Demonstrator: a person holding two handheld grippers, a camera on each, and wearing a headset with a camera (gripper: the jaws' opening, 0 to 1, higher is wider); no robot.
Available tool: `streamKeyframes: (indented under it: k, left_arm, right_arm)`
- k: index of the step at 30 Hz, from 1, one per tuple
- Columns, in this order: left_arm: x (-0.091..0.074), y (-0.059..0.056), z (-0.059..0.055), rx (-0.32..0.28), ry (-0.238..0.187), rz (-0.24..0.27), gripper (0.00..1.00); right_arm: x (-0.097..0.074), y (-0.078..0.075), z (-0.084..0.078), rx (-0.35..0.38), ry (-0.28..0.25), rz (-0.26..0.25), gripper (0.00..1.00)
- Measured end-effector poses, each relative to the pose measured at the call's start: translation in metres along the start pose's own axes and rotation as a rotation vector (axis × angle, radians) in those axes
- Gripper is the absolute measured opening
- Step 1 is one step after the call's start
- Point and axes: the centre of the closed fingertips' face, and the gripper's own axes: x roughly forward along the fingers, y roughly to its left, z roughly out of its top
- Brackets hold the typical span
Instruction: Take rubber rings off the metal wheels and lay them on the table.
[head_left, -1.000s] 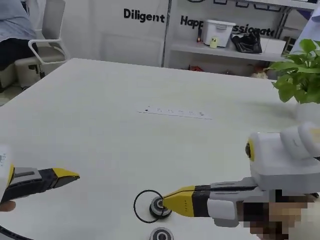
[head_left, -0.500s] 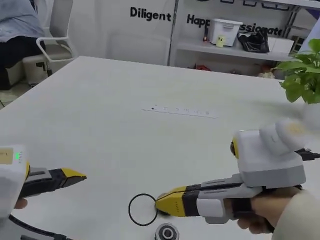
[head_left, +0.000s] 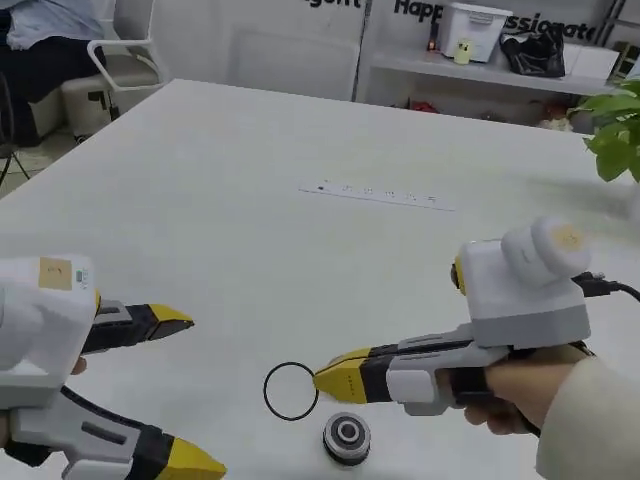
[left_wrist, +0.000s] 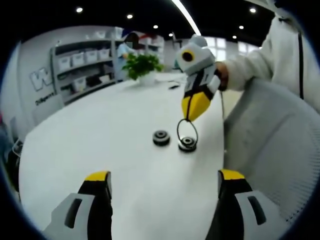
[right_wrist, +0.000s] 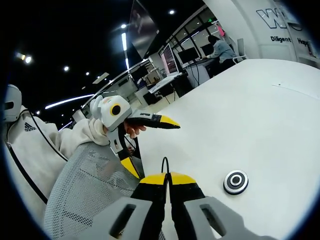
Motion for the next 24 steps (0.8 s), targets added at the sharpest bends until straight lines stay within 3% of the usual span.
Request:
streamKeyframes:
  k: [16,24]
  left_arm:
    - [0.001,0.001,-0.002,-0.018,0.005,0.004,0.89]
    - [0.0,0.001,-0.003,-0.018,0.006,0.01,0.88]
  right_arm:
    - [0.025,-0.011,-0.015,0.001,0.08,0.0,0.0]
    - [0.04,-0.024,-0.026,-0.002,0.126,-0.029,0.0]
